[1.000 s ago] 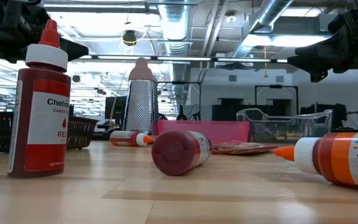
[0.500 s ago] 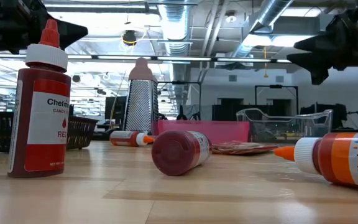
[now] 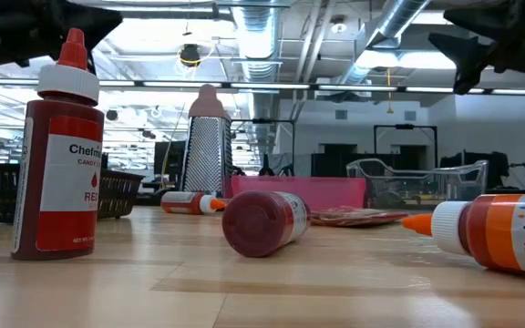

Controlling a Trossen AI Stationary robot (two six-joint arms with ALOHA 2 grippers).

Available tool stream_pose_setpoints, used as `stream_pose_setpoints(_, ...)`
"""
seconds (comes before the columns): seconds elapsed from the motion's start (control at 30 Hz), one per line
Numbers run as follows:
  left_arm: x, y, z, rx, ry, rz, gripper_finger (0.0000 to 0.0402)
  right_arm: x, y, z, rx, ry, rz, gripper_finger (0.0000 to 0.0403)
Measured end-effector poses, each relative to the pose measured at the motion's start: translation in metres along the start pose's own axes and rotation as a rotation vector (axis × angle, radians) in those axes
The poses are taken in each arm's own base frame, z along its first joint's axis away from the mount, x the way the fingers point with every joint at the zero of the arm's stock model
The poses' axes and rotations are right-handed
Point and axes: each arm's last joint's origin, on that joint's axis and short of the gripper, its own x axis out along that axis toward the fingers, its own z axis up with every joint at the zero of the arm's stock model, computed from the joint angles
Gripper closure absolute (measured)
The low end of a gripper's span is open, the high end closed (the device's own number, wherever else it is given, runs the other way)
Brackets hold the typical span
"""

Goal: Pick & Place Food Item
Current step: Put the red popcorn bag into the pink bin

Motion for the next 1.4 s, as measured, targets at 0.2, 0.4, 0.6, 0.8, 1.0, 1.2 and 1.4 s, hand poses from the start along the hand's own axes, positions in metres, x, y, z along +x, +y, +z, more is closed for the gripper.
stream_pose_setpoints(0.2,0.000,0.002,0.008,0.064,-0.077,0.091,0.0390,0.000,0.001,-0.005,0.019,0.065,0.067,0.0228)
stream_pose_setpoints(0.4,-0.001,0.007,0.010,0.165,-0.081,0.256,0.0390,0.000,0.002,-0.010,0.024,0.116,0.086,0.0228)
stream_pose_setpoints(0.6,0.005,0.000,-0.001,0.160,0.000,0.053,0.0390,-0.001,0.001,-0.013,0.002,0.153,0.072,0.0228)
stream_pose_setpoints(0.8,0.018,-0.001,-0.026,0.135,0.182,0.063,0.0378,-0.001,0.000,-0.015,-0.022,0.172,0.049,0.0228)
stream_pose_setpoints(1.0,0.032,-0.020,-0.043,0.032,0.255,-0.166,0.0328,-0.002,-0.001,-0.018,0.006,0.204,0.041,0.0228)
stream_pose_setpoints(1.2,0.067,-0.058,-0.056,0.190,0.314,-0.361,0.0311,-0.002,0.002,-0.019,0.038,0.217,0.065,0.0228)
stream_pose_setpoints(1.4,0.116,-0.066,-0.078,0.189,0.439,-0.218,0.0253,-0.002,0.004,-0.020,0.063,0.215,0.047,0.0228)
